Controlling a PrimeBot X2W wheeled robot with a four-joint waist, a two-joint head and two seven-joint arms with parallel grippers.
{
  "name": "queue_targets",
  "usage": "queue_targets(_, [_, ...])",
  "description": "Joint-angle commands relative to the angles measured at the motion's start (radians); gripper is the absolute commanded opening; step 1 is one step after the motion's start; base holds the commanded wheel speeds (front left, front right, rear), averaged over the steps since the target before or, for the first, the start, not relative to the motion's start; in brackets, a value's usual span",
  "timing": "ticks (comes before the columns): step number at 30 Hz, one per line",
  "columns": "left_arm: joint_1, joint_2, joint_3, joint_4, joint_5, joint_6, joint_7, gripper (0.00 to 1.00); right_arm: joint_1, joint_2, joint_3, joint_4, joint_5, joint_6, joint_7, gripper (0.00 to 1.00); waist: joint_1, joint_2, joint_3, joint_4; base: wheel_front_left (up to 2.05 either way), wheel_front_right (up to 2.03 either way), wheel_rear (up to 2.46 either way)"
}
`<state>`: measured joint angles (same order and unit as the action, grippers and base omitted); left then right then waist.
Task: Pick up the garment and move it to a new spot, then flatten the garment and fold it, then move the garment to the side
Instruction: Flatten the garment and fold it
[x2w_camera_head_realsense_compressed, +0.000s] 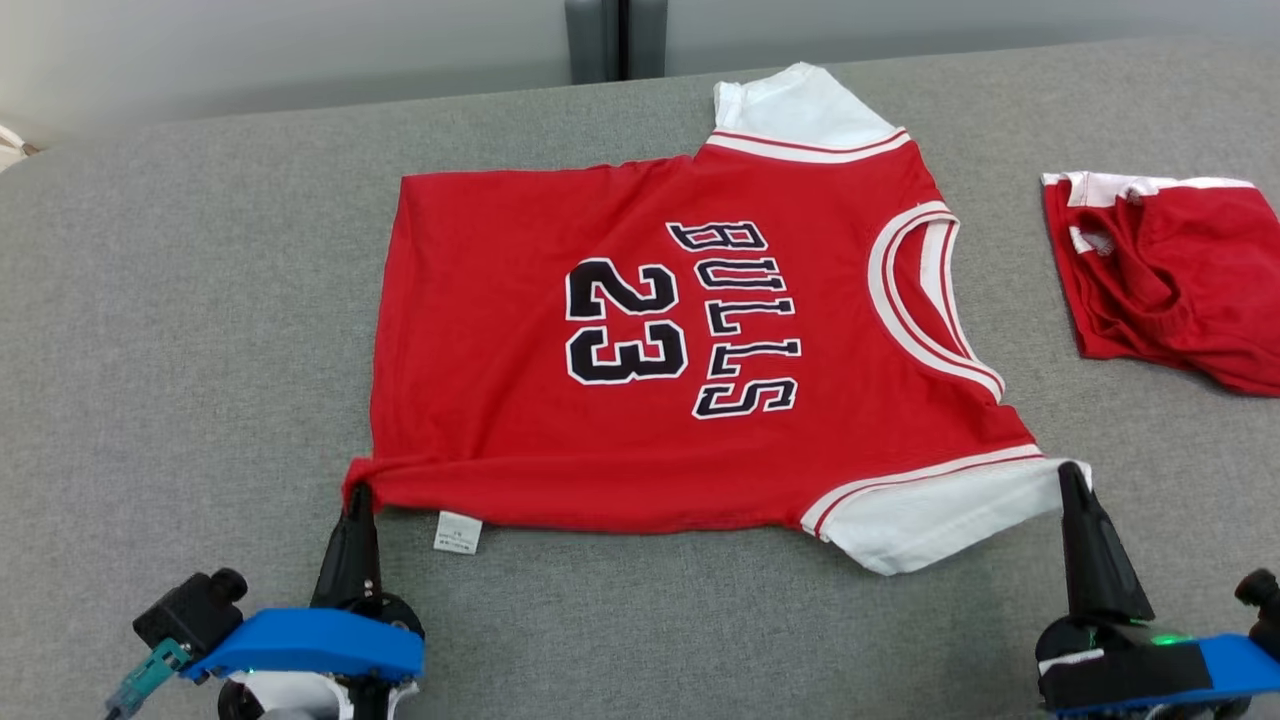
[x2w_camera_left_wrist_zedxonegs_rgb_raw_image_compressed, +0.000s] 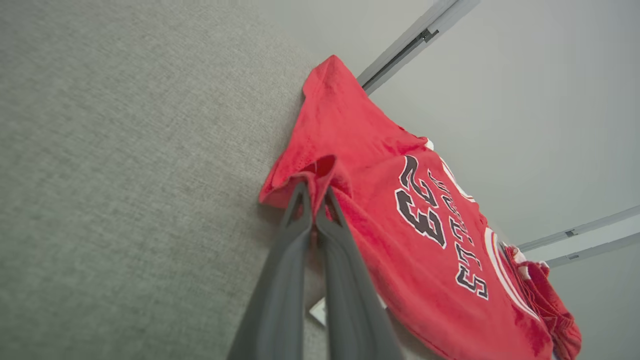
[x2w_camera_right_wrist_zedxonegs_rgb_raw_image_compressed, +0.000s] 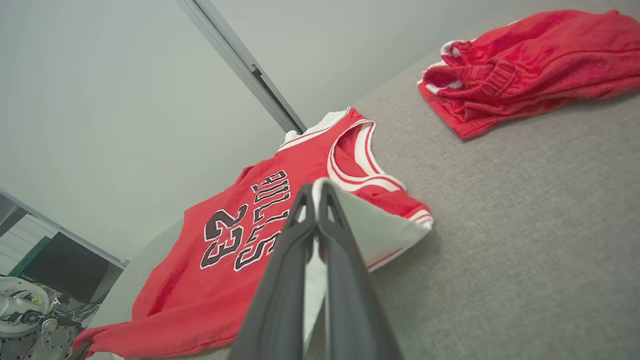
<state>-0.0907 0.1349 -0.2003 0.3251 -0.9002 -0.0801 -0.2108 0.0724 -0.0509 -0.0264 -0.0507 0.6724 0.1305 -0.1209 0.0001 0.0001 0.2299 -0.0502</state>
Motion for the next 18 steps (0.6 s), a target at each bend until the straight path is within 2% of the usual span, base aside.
queue_targets(1, [-0.037,-0.008,0.015,0.012,-0.020,-0.009,-0.006,0.00,-0.043,0.000,-0.005,0.019,0.003,0.001,-0.015,0.00,-0.0001,-0.0001,0.008,0.002,0.00,0.00,0.00])
queue_targets(9, [-0.182,-0.032,0.026,0.096,-0.064,-0.018,0.002,0.00,-0.239,0.000,-0.032,0.123,-0.028,0.001,-0.043,0.00,-0.0001,-0.0001,0.047,0.005,0.00,0.00,0.00])
queue_targets(18, [-0.369,-0.049,0.000,0.260,-0.022,0.007,-0.013,0.00,-0.515,0.000,-0.056,0.372,-0.081,0.001,-0.057,0.00,-0.0001,-0.0001,0.099,0.023,0.00,0.00,0.00])
